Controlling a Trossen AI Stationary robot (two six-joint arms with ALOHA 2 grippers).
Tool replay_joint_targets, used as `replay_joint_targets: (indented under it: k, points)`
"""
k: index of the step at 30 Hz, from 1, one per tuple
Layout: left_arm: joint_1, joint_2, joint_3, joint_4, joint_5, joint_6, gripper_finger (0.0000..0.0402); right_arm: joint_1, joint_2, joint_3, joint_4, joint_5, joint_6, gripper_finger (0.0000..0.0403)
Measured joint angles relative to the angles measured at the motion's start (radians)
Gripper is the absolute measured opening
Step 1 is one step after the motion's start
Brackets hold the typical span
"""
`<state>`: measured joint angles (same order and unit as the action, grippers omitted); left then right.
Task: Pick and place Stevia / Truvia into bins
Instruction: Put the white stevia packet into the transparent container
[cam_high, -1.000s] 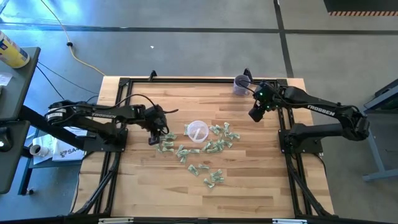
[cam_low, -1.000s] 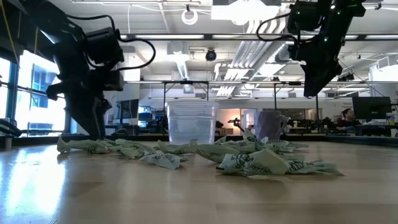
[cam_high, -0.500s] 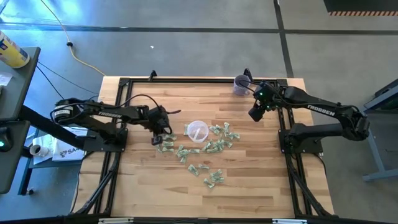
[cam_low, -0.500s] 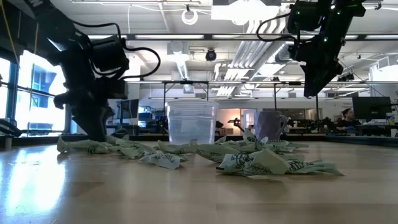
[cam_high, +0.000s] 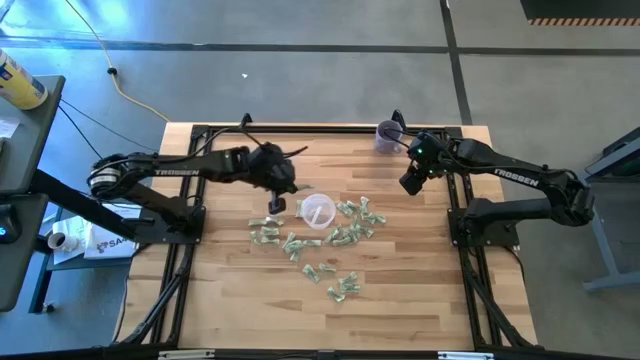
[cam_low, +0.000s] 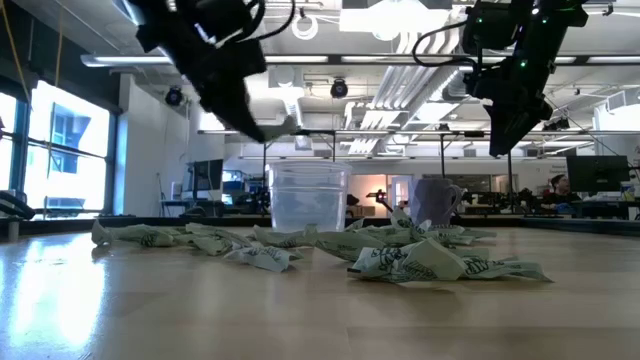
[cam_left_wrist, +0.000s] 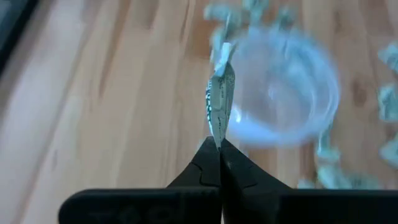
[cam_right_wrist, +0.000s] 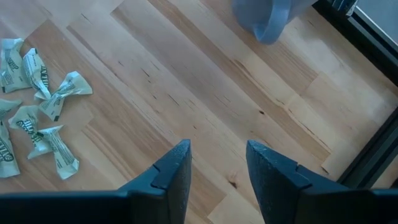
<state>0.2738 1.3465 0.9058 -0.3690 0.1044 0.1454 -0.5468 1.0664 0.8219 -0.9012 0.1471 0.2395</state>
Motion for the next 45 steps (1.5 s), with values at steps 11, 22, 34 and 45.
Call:
replay_joint_targets:
  k: [11, 22, 34, 45]
  points:
    - [-0.120, 0.280, 0.189, -0.032, 0.056, 0.008, 0.0023, 0.000, 0.000, 0.000, -0.027, -0.012, -0.148, 0.0141]
    - [-0.183, 0.336, 0.273, -0.193, -0.047, -0.159, 0.0123, 0.000, 0.000, 0.000, 0.063, -0.052, -0.216, 0.0153]
    - [-0.192, 0.287, 0.400, -0.465, -0.168, -0.203, 0.0133, 0.057, 0.001, -0.043, 0.158, -0.290, -0.305, 0.0160]
    - [-0.189, 0.013, 0.211, -0.500, -0.249, -0.273, 0.0133, 0.334, 0.128, -0.250, 0.537, -0.246, -0.195, 0.0161]
